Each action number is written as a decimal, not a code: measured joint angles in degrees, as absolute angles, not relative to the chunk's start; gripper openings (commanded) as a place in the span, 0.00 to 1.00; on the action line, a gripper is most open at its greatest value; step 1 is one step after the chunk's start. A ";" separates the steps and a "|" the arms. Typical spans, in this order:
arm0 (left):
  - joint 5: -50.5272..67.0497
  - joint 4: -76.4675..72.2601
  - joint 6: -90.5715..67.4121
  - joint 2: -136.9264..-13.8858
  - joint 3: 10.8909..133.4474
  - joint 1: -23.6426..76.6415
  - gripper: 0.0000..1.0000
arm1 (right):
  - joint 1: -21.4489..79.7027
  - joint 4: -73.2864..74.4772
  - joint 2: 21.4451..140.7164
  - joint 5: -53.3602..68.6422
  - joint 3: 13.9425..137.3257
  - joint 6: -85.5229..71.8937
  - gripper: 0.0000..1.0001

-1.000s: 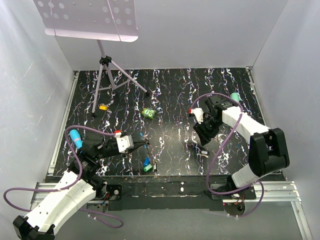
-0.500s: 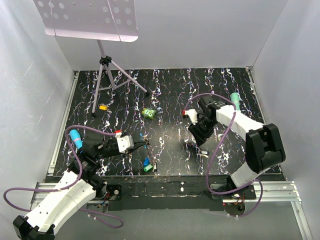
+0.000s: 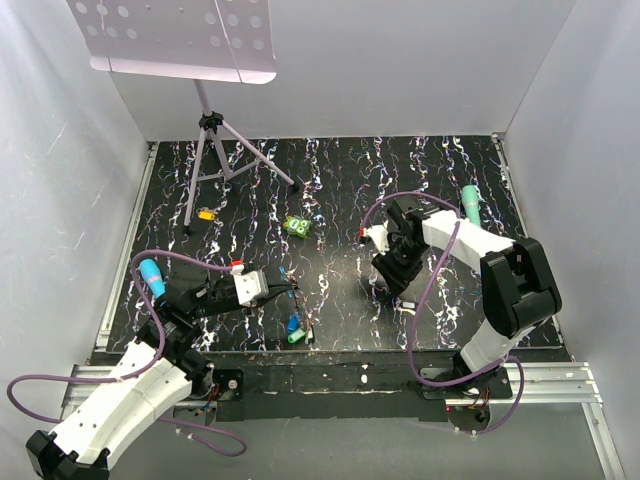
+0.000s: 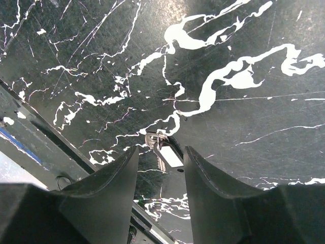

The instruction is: Put the keys on the keyring

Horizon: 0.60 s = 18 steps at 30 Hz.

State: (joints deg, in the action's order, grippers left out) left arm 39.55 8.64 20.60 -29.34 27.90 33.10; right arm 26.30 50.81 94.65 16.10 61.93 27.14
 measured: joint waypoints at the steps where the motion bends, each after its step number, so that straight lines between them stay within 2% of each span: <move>1: 39.57 8.64 20.60 -29.39 27.90 33.10 0.00 | 26.41 50.81 94.65 16.05 61.93 27.14 0.48; 18: 39.57 8.84 20.60 -29.41 27.92 33.10 0.00 | 27.75 50.78 95.74 15.09 61.01 27.07 0.45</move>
State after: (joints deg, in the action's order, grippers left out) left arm 39.57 8.84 20.60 -29.41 27.92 33.10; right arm 27.75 50.78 95.74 15.09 61.01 27.07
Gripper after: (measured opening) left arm 0.013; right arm 0.453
